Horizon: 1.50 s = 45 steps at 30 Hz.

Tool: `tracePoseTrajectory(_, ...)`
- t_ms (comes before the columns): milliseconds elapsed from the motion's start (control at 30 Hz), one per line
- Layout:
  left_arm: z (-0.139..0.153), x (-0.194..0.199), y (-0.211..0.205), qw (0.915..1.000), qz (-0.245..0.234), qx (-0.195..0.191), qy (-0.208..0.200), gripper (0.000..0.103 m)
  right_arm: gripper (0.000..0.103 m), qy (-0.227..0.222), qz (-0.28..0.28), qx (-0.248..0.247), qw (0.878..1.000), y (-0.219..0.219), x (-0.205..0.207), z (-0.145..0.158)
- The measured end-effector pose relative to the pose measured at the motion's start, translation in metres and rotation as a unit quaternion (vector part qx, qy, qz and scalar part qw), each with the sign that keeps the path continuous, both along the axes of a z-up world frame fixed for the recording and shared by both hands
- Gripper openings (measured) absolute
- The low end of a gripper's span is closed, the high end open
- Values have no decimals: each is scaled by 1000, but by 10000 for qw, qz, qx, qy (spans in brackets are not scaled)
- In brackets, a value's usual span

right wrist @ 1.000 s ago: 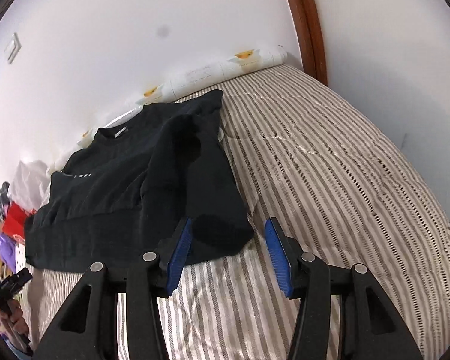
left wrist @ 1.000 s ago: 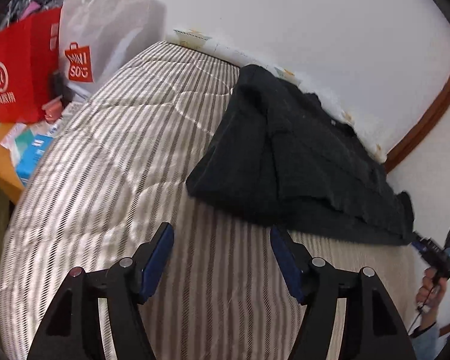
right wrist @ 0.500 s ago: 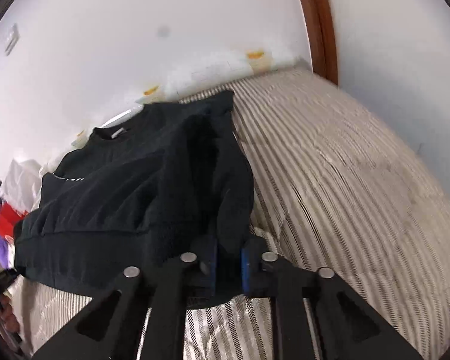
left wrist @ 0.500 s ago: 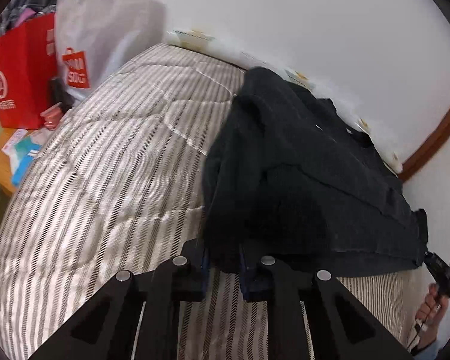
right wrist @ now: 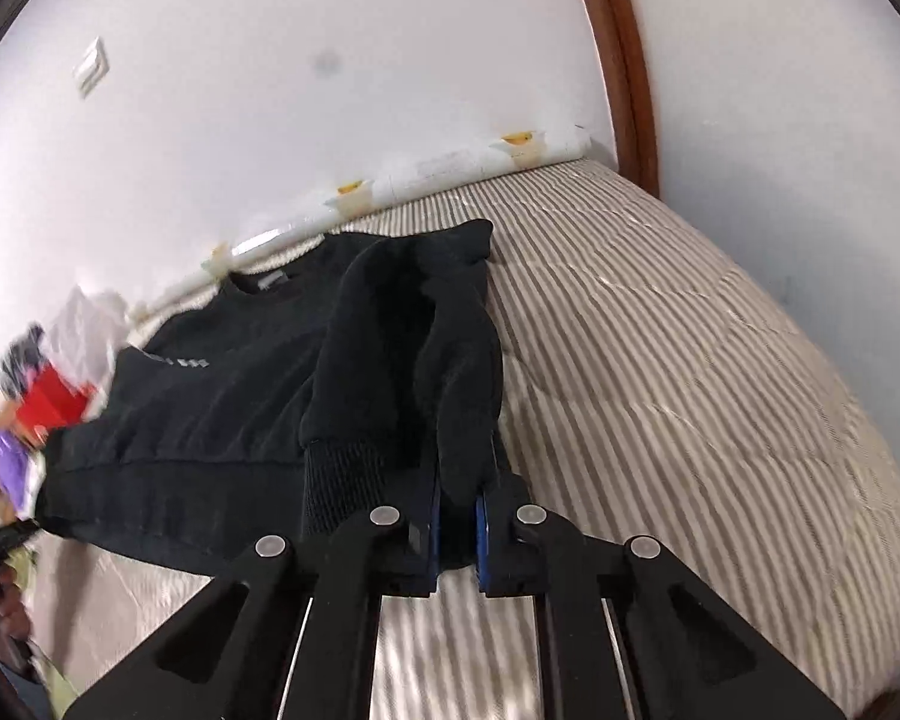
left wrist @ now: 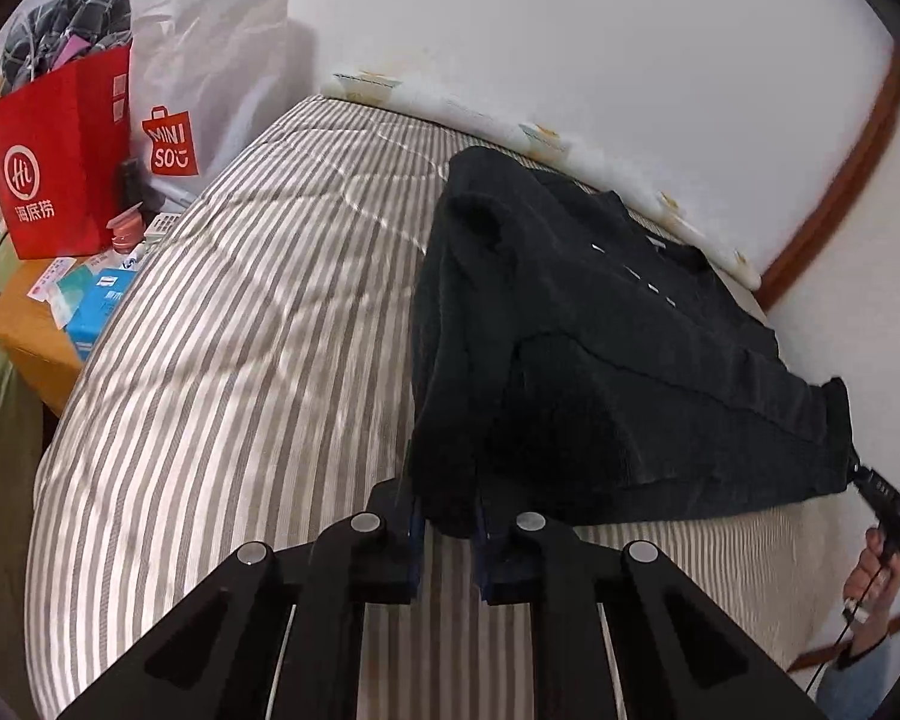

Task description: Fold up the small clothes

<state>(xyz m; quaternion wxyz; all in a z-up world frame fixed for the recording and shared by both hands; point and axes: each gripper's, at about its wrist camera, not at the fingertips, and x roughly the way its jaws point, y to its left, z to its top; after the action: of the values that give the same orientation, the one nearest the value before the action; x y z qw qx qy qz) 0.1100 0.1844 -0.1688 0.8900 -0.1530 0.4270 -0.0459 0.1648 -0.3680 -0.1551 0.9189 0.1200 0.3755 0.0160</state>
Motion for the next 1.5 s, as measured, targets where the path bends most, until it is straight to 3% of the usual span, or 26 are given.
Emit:
tracePoseTrajectory(167,3,-14,-6,9996,-51,292,-41,16,16,165,-245,-501,9983,6,-15,1)
tracePoseTrajectory(233,6,-21,-7,9993,-76,366,-44,24,17,18,-311,-602,9977,11,-28,12)
tracePoseTrajectory(433,27,-51,-21,9963,-398,547,-529,40,19,-117,415,-891,9951,55,-59,26)
tracePoseTrajectory(567,28,-57,-36,9945,-767,443,-561,40,18,236,897,-819,9923,85,-56,1)
tracePoseTrajectory(733,21,-50,-47,9935,-859,547,-505,40,18,478,949,-830,9909,94,-40,-22)
tracePoseTrajectory(967,8,-30,-53,9939,-1048,292,-170,31,17,640,919,-789,9906,99,-20,-31)
tracePoseTrajectory(1200,3,-2,-78,9902,-1181,744,9,28,17,614,818,-922,9905,107,4,-25)
tracePoseTrajectory(1500,22,34,-67,9934,-1049,419,-179,26,17,326,652,-896,9933,106,41,1)
